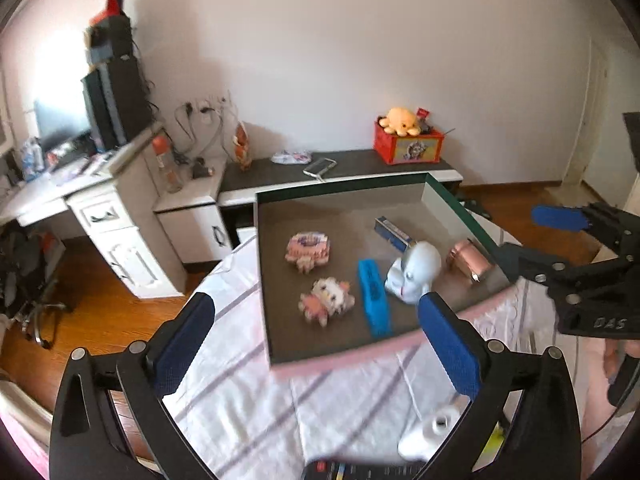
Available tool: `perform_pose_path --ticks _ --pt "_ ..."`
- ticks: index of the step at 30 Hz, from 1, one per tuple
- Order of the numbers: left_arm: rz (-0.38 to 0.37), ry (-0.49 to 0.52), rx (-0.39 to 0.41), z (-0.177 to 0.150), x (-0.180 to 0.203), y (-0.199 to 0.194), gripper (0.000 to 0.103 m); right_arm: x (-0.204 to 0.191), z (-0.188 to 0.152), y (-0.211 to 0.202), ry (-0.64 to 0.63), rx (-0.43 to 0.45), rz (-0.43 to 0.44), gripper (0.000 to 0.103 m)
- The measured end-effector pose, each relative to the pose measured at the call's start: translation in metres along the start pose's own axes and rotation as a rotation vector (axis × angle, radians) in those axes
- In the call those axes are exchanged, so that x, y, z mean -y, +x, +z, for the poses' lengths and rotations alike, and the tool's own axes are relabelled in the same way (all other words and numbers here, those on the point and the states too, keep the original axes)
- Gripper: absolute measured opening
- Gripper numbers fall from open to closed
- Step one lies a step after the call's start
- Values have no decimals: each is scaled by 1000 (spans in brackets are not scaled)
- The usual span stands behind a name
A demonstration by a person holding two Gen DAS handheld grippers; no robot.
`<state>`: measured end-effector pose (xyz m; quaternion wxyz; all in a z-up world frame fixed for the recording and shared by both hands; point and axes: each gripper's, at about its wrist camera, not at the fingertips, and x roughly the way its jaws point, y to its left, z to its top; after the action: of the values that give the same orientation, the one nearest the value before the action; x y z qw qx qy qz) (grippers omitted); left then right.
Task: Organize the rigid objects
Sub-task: 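Withdraw both tools from the box back over the bed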
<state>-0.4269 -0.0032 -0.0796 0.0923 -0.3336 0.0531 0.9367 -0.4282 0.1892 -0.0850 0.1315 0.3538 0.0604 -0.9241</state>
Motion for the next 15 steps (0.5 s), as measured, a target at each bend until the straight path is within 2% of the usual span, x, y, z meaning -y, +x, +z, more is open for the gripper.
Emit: perform_pose_path --ticks 4,8,12,15 --pt "24 -11 48 -21 8 -37 103 -4 -23 -33 39 46 34 83" --pt "76 -11 110 -42 21 -74 103 -18 -44 -66 34 119 -9 83" --pt "88 -47 159 -63 31 -106 103 -26 -69 -92 63 159 16 84" --pt "92 -78 179 -74 34 -122 103 -33 -82 -109 64 190 -27 84"
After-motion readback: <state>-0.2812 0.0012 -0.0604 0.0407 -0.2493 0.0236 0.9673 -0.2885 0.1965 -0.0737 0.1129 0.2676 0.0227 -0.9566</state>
